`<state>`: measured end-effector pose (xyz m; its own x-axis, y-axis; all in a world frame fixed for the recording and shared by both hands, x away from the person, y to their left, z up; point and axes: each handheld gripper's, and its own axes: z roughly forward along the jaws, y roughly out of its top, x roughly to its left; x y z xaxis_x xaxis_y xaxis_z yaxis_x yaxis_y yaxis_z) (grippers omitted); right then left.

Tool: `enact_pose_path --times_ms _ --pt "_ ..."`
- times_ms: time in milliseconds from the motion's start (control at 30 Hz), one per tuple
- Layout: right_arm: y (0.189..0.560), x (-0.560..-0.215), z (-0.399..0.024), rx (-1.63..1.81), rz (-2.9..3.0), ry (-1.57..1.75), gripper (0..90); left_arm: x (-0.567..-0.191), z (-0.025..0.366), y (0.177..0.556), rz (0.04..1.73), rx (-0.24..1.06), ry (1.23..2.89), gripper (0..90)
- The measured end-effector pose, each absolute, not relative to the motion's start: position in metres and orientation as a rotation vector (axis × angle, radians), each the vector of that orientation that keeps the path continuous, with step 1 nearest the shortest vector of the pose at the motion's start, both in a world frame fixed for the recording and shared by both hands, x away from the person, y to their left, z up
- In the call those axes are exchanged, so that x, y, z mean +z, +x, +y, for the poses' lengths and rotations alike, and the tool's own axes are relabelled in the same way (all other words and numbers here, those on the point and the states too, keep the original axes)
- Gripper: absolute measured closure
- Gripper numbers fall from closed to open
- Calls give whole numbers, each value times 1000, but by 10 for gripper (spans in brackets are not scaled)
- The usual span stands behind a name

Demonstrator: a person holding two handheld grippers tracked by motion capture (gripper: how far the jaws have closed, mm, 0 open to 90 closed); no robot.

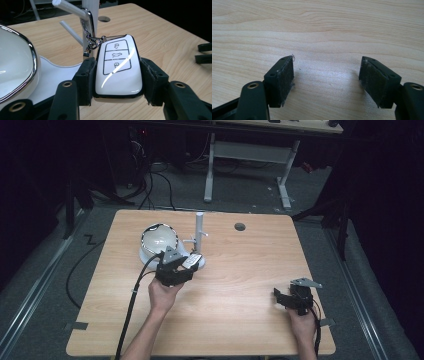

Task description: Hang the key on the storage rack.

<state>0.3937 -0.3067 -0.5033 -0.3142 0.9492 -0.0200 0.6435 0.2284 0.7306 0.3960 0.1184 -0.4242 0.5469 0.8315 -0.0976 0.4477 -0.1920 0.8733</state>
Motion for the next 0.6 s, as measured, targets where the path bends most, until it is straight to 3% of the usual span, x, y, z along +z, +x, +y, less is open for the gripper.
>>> enact_pose_path --times_ms 600 --pt "394 -503 -307 869 2041 1460 283 -445 116 398 1097 553 1882 492"
